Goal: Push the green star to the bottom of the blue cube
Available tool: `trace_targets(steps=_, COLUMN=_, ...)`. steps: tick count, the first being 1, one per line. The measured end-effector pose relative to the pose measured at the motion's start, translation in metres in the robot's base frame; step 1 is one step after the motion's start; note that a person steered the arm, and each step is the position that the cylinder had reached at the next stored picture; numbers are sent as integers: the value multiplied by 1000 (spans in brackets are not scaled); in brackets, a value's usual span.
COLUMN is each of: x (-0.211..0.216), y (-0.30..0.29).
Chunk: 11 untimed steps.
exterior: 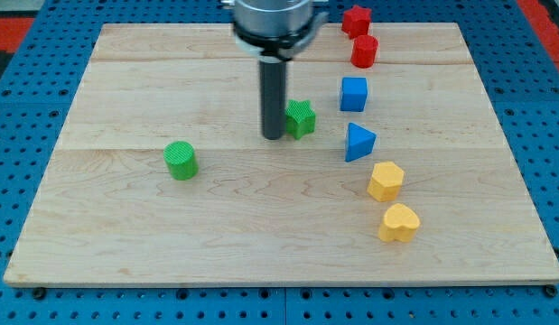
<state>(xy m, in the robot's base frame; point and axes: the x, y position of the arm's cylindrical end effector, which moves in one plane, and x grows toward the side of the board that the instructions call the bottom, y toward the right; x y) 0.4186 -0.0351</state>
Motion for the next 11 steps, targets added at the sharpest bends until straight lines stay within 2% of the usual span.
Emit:
trace_targets(steps=1, x=-1, y=-22)
trace_targets(steps=2, x=-24, y=3)
trace_targets(steps=3, x=-23, y=41)
trace_targets(steps=5, x=-20, y=47)
trace_targets(steps=7, x=4, y=52)
trace_targets(steps=9, x=-2, y=90)
trace_targets(steps=11, x=-3, y=91)
